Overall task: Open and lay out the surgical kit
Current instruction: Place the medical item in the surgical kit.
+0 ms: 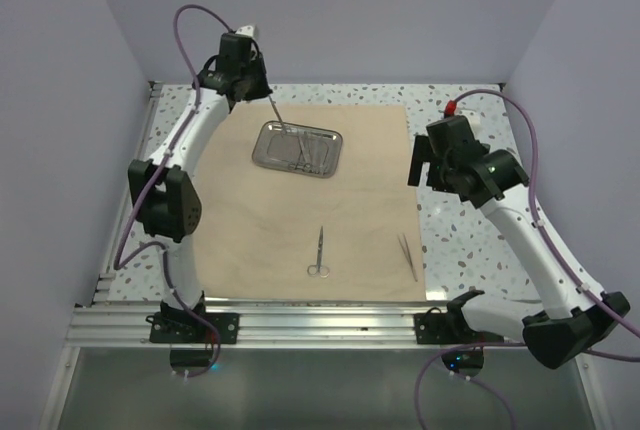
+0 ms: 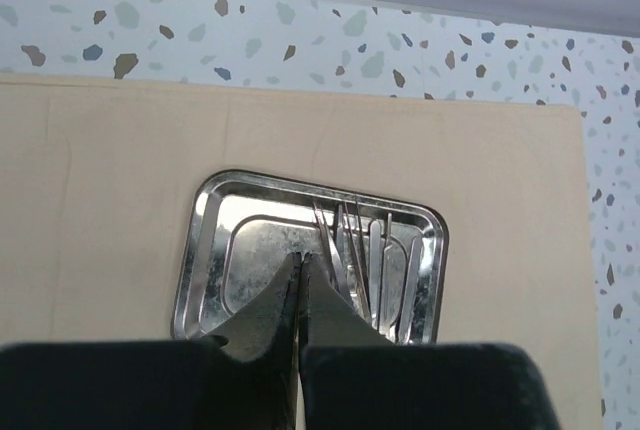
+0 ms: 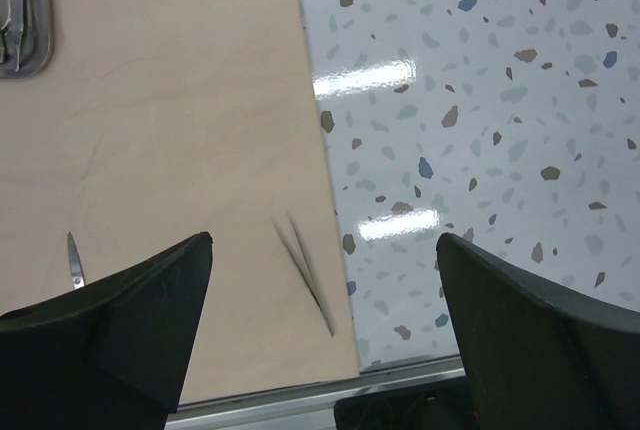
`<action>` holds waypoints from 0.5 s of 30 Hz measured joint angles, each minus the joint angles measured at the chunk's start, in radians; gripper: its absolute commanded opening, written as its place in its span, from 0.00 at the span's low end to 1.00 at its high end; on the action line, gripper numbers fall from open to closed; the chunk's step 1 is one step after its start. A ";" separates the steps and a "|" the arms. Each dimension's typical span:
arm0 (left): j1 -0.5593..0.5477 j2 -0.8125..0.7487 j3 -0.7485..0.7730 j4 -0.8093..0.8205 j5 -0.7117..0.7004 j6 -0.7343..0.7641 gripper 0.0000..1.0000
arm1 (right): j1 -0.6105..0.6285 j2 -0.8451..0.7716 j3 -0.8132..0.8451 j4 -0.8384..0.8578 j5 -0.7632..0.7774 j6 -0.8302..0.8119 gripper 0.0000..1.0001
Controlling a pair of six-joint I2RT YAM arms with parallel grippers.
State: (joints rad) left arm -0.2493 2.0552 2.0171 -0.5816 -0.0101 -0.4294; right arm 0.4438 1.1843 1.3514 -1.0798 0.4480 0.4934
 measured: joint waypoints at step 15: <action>-0.238 -0.732 -0.901 0.140 0.321 0.022 0.00 | 0.000 -0.052 -0.068 0.047 -0.051 -0.005 0.99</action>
State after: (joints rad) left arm -0.4870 1.3228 1.1156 -0.4419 0.3111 -0.4076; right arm 0.4438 1.1320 1.2831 -1.0328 0.3973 0.4889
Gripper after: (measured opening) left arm 0.008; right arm 0.985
